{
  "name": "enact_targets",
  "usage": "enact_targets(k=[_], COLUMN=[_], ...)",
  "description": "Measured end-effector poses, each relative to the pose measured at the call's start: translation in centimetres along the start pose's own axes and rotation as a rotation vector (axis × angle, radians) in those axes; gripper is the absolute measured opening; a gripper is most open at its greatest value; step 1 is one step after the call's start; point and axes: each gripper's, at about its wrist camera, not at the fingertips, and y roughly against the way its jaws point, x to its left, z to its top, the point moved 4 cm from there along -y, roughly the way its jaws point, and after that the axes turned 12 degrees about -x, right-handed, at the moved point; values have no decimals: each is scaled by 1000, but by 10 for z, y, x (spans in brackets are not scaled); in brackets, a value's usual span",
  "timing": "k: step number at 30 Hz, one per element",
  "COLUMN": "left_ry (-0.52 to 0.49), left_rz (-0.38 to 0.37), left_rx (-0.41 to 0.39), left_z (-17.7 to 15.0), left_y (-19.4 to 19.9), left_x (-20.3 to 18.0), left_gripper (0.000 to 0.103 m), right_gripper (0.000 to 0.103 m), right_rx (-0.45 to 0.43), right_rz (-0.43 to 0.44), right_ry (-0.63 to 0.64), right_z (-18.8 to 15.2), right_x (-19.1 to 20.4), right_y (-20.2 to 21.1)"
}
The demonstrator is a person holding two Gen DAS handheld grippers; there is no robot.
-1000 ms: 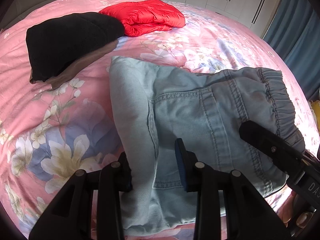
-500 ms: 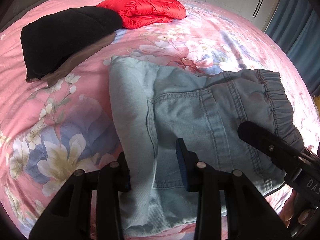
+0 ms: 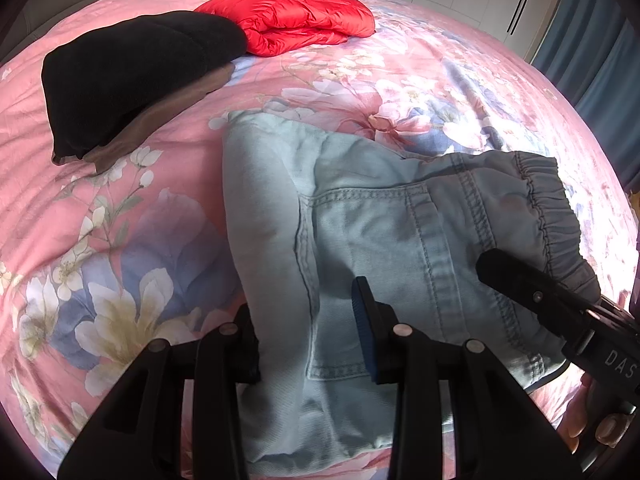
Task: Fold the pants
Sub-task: 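Lift the folded jeans with both tools and carry them across the bed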
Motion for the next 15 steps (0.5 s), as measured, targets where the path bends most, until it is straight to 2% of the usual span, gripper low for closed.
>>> enact_targets(k=[15], left_ry=[-10], left_rz=[19], left_rx=[14], left_z=[-2], left_y=[-8], left_x=[2], left_gripper=[36], right_gripper=[44], right_rx=[28], right_rz=[-14], right_ry=[-43], right_z=[-8], right_x=[-15], right_y=[-4])
